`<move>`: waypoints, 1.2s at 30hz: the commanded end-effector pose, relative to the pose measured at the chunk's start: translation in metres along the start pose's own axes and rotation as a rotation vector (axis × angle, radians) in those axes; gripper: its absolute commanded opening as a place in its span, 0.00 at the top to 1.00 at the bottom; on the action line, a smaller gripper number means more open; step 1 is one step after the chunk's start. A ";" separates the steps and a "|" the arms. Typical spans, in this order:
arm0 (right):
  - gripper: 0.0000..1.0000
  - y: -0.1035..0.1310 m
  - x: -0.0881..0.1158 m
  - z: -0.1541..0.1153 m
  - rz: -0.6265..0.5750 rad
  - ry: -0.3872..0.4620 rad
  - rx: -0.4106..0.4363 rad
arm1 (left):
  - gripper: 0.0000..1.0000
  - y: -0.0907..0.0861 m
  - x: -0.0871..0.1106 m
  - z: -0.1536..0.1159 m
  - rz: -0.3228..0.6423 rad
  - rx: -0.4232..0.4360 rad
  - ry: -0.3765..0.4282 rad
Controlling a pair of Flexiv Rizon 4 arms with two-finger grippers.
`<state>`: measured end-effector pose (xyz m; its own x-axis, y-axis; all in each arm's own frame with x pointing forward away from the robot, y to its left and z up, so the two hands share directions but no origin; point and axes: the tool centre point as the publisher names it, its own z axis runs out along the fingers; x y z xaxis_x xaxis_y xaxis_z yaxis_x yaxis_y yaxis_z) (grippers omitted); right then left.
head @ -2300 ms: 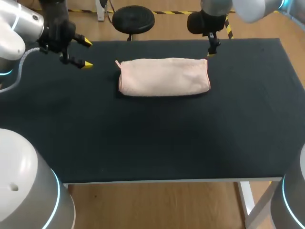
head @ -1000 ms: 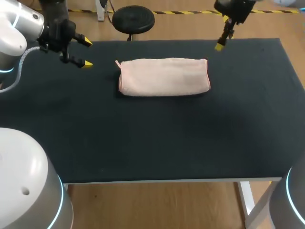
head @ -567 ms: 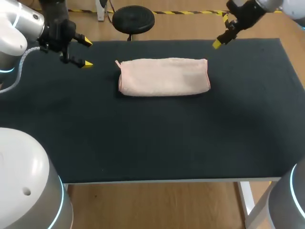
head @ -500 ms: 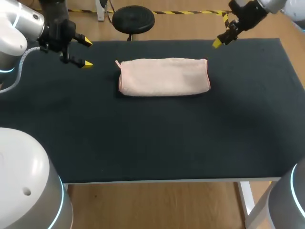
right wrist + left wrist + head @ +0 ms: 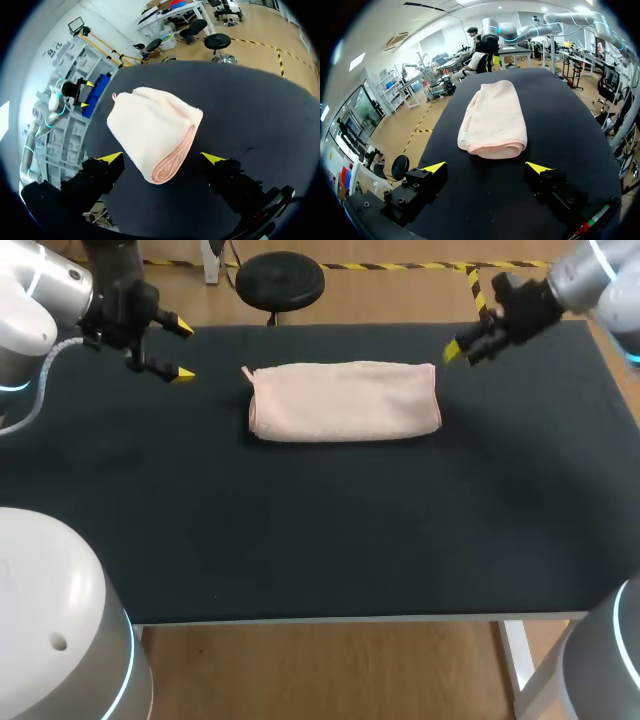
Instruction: Fold the towel
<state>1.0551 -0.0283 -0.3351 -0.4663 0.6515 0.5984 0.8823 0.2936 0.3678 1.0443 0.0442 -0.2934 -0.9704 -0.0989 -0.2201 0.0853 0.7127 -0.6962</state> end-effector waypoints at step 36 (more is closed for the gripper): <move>0.00 -0.026 -0.019 0.066 0.240 0.237 -0.131 | 0.00 0.001 0.000 0.001 0.002 0.003 -0.001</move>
<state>1.0395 -0.0039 -0.3934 -0.2600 0.5188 0.8144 0.9597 0.0454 0.2774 1.0448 0.0441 -0.2937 -0.9706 -0.0985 -0.2197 0.0855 0.7121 -0.6969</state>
